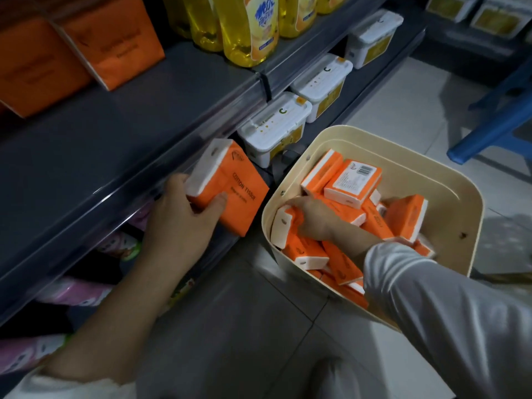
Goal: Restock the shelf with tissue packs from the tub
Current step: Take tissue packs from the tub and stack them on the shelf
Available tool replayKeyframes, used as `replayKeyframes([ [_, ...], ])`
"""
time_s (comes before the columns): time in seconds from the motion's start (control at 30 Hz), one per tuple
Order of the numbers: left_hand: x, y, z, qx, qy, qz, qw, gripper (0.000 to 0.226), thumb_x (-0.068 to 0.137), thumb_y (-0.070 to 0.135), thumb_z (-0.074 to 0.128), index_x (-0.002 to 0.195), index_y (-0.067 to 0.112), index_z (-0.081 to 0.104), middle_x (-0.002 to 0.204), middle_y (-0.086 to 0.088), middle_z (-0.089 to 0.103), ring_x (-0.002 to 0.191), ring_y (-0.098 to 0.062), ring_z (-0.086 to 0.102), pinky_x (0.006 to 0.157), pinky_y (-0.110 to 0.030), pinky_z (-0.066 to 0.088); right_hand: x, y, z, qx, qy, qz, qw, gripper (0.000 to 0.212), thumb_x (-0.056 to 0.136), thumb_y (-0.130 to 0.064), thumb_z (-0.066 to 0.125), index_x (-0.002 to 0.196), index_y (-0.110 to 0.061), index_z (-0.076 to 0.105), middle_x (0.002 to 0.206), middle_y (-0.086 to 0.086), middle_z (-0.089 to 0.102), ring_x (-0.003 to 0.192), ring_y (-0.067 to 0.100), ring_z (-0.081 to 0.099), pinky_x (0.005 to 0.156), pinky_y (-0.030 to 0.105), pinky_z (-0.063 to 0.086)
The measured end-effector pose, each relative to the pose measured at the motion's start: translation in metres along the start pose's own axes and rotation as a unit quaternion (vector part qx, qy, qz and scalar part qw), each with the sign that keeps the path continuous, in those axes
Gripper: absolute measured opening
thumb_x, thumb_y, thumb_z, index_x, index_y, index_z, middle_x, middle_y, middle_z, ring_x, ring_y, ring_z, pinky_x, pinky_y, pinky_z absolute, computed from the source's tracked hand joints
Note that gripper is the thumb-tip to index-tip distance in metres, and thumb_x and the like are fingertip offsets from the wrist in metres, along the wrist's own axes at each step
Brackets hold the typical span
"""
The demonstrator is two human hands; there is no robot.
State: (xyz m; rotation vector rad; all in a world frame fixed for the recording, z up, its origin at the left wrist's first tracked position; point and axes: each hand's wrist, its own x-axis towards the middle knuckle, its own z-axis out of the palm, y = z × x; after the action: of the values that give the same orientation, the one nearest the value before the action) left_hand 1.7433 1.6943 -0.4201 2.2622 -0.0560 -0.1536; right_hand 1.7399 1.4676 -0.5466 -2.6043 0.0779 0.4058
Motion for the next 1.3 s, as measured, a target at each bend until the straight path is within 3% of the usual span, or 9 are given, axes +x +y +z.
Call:
replayKeyframes([
  [0.23,-0.002,0.005,-0.002,-0.014,0.019,-0.012,1.000,0.036,0.083,0.025,0.064,0.107,0.021,0.038,0.097,0.006,0.049,0.088,-0.016,0.051,0.070,-0.028,0.037,0.001,0.006,0.021,-0.202,0.013,0.011,0.979,0.044,0.091,-0.021,0.050,0.134,-0.025,0.044,0.142,0.006,0.032,0.137,0.033,0.021,0.103,0.044,0.035],
  [0.4,-0.010,0.009,-0.014,-0.039,0.040,0.014,0.998,0.056,0.094,0.020,0.049,0.138,0.038,0.020,0.116,0.003,0.042,0.093,-0.017,0.051,0.079,-0.033,0.040,-0.005,-0.002,-0.027,0.013,-0.008,0.054,0.998,0.050,0.082,-0.024,0.068,0.127,-0.010,0.053,0.129,0.014,0.054,0.119,0.030,0.049,0.094,0.028,0.035],
  [0.47,-0.010,0.010,-0.019,0.022,0.034,0.043,0.998,0.040,0.095,0.016,0.044,0.129,0.037,0.038,0.117,0.001,0.034,0.092,-0.020,0.047,0.081,-0.032,0.039,-0.013,-0.008,-0.051,0.119,-0.015,0.092,0.989,0.043,0.083,-0.027,0.069,0.119,-0.008,0.057,0.118,0.012,0.061,0.110,0.028,0.056,0.092,0.029,0.040],
  [0.6,-0.017,0.013,-0.028,0.063,-0.006,0.042,0.997,0.026,0.093,0.013,0.043,0.087,0.028,0.064,0.111,0.000,0.030,0.093,-0.013,0.037,0.081,-0.015,0.026,-0.036,-0.035,-0.083,0.362,-0.007,0.109,0.926,0.024,0.085,-0.028,0.067,0.101,-0.011,0.062,0.096,0.009,0.068,0.085,0.022,0.065,0.080,0.033,0.055],
  [0.73,-0.030,0.017,-0.040,0.016,0.006,0.022,1.000,0.019,0.092,0.025,0.052,0.102,0.034,0.066,0.118,0.004,0.027,0.109,-0.013,0.039,0.092,-0.016,0.024,-0.052,-0.076,-0.091,0.528,-0.053,0.068,0.845,0.019,0.086,-0.026,0.063,0.097,-0.011,0.066,0.087,0.008,0.073,0.076,0.018,0.070,0.075,0.033,0.058],
  [0.87,-0.039,0.014,-0.061,-0.006,0.032,0.000,0.999,0.045,0.079,0.058,0.059,0.115,0.032,0.063,0.123,0.001,0.029,0.123,-0.019,0.039,0.102,-0.016,0.021,-0.063,-0.132,-0.092,0.573,-0.083,0.014,0.815,0.026,0.087,-0.027,0.057,0.104,-0.010,0.065,0.095,0.009,0.072,0.086,0.020,0.069,0.086,0.035,0.054],
  [1.03,-0.042,0.009,-0.095,-0.103,0.075,-0.011,0.992,0.055,0.068,0.073,0.051,0.097,0.030,0.069,0.114,-0.005,0.055,0.112,-0.025,0.054,0.099,-0.048,0.043,-0.071,-0.196,-0.088,0.571,-0.091,-0.067,0.813,0.055,0.076,-0.038,0.058,0.120,-0.005,0.057,0.117,0.018,0.064,0.107,0.031,0.061,0.096,0.043,0.048],
  [1.17,-0.052,0.014,-0.131,-0.089,0.159,0.017,0.983,0.045,0.081,0.057,0.050,0.110,0.025,0.064,0.113,0.000,0.036,0.117,-0.018,0.046,0.106,-0.025,0.032,-0.067,-0.228,-0.085,0.605,-0.107,-0.149,0.775,0.062,0.066,-0.026,0.078,0.122,-0.014,0.055,0.113,0.012,0.066,0.101,0.023,0.063,0.088,0.036,0.052],
  [1.3,-0.059,0.012,-0.170,-0.108,0.259,0.051,0.959,0.045,0.083,0.051,0.047,0.122,0.032,0.057,0.123,0.001,0.029,0.108,-0.002,0.039,0.088,0.003,0.024,-0.051,-0.267,-0.095,0.599,0.044,-0.159,0.783,0.050,0.076,-0.005,0.065,0.124,-0.012,0.052,0.111,0.007,0.066,0.100,0.017,0.063,0.085,0.030,0.053],
])
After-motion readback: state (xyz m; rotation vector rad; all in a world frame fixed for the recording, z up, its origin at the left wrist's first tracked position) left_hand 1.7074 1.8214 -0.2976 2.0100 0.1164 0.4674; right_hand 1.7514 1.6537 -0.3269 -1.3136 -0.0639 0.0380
